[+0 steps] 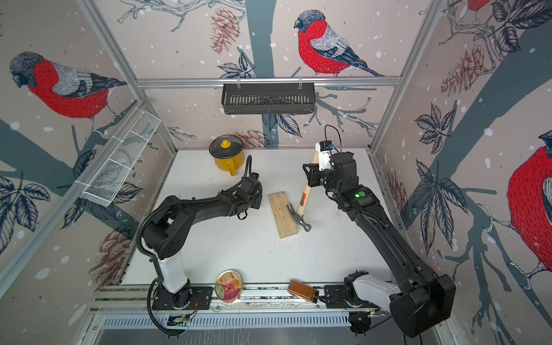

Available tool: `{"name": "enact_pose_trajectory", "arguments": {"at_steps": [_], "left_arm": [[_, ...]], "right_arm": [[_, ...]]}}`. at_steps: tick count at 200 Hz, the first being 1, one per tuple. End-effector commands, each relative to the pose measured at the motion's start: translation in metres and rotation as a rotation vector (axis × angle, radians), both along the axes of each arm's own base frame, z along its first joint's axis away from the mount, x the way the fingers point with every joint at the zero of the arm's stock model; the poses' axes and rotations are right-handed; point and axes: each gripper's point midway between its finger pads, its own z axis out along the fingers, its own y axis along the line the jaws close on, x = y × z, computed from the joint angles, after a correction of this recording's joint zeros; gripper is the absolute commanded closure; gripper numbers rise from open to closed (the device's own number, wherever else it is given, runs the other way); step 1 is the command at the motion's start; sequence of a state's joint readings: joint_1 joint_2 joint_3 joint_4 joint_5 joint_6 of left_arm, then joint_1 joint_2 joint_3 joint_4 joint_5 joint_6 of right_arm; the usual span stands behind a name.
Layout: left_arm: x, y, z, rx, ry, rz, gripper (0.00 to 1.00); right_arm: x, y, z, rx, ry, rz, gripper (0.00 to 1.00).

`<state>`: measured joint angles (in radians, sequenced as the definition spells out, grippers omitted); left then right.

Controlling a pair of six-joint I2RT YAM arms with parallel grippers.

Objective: Use a claw hammer to pull out a nail
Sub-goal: Place the nail at the center of the board.

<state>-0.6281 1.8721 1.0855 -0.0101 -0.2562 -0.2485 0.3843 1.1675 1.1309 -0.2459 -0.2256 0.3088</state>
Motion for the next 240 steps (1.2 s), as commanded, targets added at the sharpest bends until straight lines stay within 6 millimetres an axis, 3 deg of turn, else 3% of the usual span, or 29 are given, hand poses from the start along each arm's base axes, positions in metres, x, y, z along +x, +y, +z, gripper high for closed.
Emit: {"name": "enact_pose_trajectory", "arguments": {"at_steps": [1, 77, 240], "left_arm": [[-0.001, -0.004, -0.002, -0.022, 0.023, -0.008, 1.00], [-0.006, -0.019, -0.009, -0.077, 0.074, -0.052, 1.00], [-0.006, -0.019, -0.022, -0.023, 0.114, -0.051, 1.00]], "right_arm": [[0.005, 0.005, 0.021, 0.044, -0.065, 0.003, 1.00], [0.006, 0.008, 0.019, 0.042, -0.061, 0.003, 1.00], [0.003, 0.010, 0.012, 0.038, -0.053, 0.003, 1.00]]}}
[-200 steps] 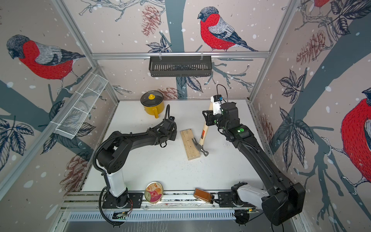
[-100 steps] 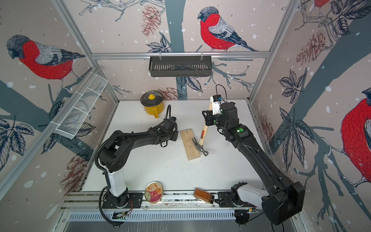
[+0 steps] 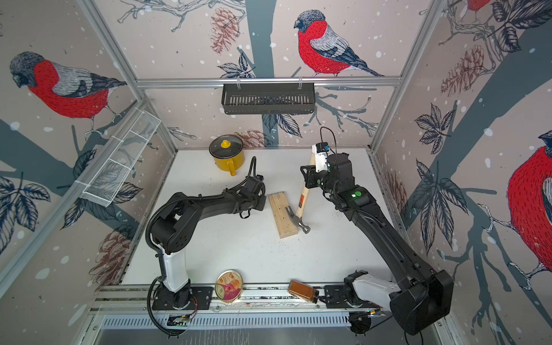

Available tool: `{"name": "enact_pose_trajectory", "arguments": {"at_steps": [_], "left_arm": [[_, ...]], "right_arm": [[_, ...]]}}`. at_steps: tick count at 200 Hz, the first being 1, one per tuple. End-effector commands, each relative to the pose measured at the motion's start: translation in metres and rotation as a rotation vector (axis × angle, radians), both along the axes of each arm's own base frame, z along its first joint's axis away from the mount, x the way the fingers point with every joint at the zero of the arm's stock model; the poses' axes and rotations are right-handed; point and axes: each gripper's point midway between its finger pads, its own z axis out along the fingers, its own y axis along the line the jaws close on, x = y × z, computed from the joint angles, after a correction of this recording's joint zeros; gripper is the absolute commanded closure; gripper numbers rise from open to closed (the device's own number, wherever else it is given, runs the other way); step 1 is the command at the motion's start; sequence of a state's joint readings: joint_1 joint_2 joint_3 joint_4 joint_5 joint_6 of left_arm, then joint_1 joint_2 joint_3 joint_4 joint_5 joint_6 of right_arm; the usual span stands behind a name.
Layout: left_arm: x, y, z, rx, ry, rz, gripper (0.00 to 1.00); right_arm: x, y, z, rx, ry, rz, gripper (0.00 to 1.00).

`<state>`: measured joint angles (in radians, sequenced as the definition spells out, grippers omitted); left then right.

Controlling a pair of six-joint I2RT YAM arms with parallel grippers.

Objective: Use a claw hammer to pull out a nail
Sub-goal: Place the nail at the center of the board.

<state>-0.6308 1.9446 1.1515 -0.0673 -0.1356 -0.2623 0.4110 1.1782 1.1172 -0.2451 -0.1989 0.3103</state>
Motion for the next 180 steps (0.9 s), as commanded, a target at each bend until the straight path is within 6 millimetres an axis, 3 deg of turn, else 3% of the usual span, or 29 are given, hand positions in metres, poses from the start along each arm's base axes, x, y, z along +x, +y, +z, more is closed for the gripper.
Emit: {"name": "enact_pose_trajectory", "arguments": {"at_steps": [1, 93, 111, 180], "left_arm": [[0.001, 0.003, -0.001, 0.027, 0.003, 0.012, 1.00], [0.000, 0.003, -0.008, 0.055, 0.022, 0.014, 1.00], [0.000, 0.003, -0.009, 0.061, 0.027, 0.010, 0.94], [0.000, 0.004, -0.011, 0.072, 0.033, 0.015, 0.92]], "right_arm": [[0.004, 0.004, 0.023, 0.056, -0.072, 0.001, 1.00], [0.005, 0.004, 0.023, 0.057, -0.072, 0.001, 1.00], [0.004, 0.004, 0.022, 0.057, -0.071, 0.001, 1.00], [0.003, 0.004, 0.022, 0.059, -0.070, 0.002, 1.00]]}}
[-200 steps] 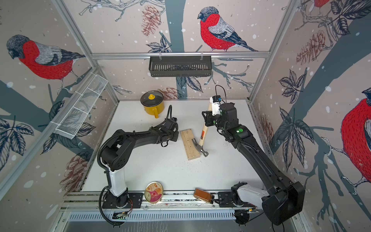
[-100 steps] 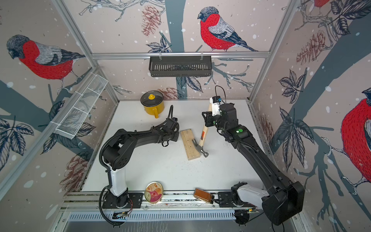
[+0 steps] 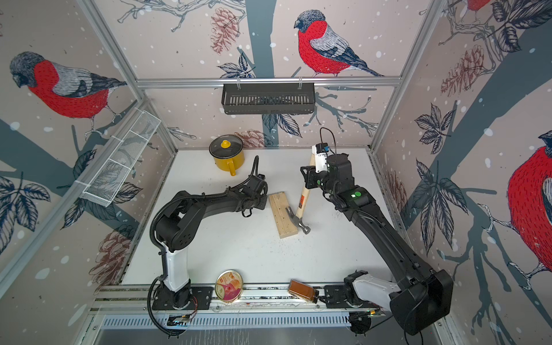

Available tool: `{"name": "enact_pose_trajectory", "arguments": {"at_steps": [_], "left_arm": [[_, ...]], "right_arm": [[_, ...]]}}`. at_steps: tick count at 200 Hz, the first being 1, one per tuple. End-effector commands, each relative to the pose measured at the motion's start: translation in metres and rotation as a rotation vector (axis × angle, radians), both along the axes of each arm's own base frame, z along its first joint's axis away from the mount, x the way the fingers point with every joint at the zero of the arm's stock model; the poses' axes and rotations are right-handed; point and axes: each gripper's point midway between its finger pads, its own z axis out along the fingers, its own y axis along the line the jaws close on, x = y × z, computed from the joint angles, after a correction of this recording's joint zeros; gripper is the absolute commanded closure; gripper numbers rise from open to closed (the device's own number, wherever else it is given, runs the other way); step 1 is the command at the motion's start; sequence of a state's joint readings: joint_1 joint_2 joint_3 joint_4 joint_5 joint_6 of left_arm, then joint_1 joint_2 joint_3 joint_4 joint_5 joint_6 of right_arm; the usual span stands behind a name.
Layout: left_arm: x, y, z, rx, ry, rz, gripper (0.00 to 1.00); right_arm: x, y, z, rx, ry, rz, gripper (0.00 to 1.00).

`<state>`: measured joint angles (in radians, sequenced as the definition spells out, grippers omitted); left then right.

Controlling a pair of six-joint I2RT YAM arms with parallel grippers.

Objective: Use a claw hammer to pull out a nail
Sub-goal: Place the nail at the center of the board.

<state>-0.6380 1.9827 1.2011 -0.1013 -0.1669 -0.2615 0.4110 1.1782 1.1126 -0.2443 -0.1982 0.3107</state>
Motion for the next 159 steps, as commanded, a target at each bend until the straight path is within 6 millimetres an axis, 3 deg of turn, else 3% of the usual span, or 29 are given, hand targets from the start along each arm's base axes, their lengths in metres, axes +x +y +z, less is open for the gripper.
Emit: {"name": "enact_pose_trajectory", "arguments": {"at_steps": [1, 32, 53, 110, 159], "left_arm": [[-0.006, 0.006, -0.007, 0.037, 0.030, 0.005, 0.92], [-0.006, 0.006, -0.008, 0.038, 0.036, 0.006, 0.90], [-0.006, 0.006, -0.008, 0.041, 0.038, 0.006, 0.82], [-0.006, 0.007, -0.004, 0.033, 0.027, 0.011, 0.82], [-0.007, 0.003, 0.014, -0.019, -0.023, 0.003, 0.82]], "right_arm": [[0.003, 0.004, 0.024, 0.060, -0.074, 0.001, 1.00], [0.003, 0.004, 0.025, 0.061, -0.075, 0.002, 1.00], [0.003, 0.004, 0.025, 0.061, -0.075, 0.002, 1.00], [0.002, 0.005, 0.026, 0.060, -0.077, 0.003, 1.00], [0.003, 0.004, 0.028, 0.056, -0.079, 0.000, 1.00]]}}
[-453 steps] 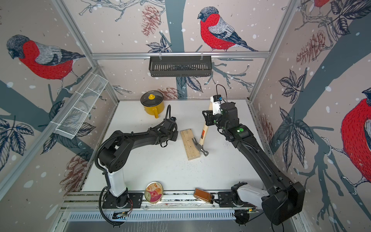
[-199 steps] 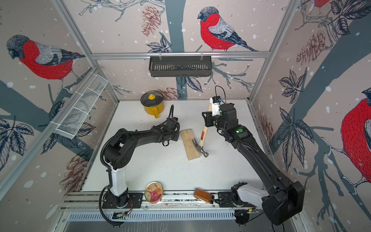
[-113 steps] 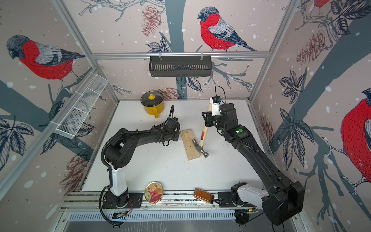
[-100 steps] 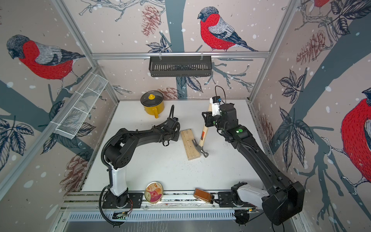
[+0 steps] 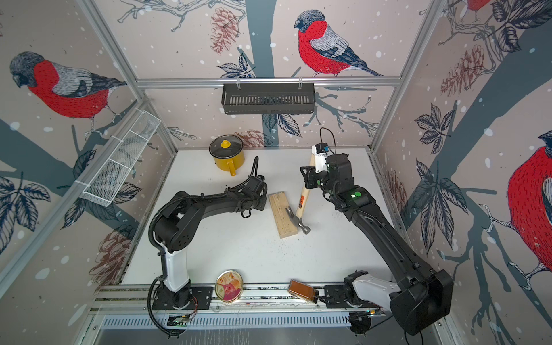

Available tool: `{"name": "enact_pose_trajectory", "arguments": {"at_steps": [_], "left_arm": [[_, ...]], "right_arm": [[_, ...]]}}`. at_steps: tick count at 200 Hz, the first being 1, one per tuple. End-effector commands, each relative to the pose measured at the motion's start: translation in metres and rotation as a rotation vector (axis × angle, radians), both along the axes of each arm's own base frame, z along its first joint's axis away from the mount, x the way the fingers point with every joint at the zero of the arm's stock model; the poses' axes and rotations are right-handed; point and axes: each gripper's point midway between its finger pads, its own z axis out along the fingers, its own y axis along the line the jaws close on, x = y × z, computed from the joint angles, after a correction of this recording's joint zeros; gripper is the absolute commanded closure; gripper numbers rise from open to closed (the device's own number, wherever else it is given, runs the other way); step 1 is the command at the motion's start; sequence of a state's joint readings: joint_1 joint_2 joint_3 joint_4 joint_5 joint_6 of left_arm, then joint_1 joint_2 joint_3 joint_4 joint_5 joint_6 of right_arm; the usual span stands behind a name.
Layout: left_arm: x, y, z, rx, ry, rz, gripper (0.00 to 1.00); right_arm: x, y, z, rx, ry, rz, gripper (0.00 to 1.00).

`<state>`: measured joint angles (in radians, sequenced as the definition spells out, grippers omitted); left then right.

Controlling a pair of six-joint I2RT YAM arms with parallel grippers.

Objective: Use a claw hammer to pull out a nail
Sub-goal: Place the nail at the center of the board, then remove the nail from the mounting plate.

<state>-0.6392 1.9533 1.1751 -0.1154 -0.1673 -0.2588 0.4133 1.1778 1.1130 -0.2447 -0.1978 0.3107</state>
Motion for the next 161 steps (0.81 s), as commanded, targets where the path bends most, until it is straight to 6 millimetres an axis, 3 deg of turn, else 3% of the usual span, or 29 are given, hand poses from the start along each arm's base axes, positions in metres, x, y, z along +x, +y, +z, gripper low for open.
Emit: {"name": "enact_pose_trajectory", "arguments": {"at_steps": [1, 76, 99, 132, 136, 161], "left_arm": [[0.001, -0.002, 0.012, -0.029, -0.032, 0.006, 0.82], [-0.006, -0.014, 0.044, -0.136, -0.121, -0.035, 0.81], [-0.011, -0.025, 0.046, -0.200, -0.102, -0.068, 0.80], [-0.017, -0.039, 0.047, -0.294, -0.071, -0.104, 0.63], [-0.018, -0.040, 0.048, -0.306, -0.069, -0.107, 0.61], [-0.019, -0.042, 0.048, -0.353, -0.049, -0.111, 0.52]], "right_arm": [[0.004, 0.003, 0.028, 0.056, -0.078, -0.002, 1.00], [0.009, 0.010, 0.033, 0.006, -0.095, -0.016, 1.00], [0.012, 0.015, 0.034, -0.032, -0.103, -0.028, 1.00], [0.015, 0.019, 0.040, -0.077, -0.129, -0.050, 1.00], [0.019, 0.022, 0.030, -0.097, -0.112, -0.050, 1.00], [0.021, 0.031, 0.027, -0.159, -0.120, -0.054, 1.00]]}}
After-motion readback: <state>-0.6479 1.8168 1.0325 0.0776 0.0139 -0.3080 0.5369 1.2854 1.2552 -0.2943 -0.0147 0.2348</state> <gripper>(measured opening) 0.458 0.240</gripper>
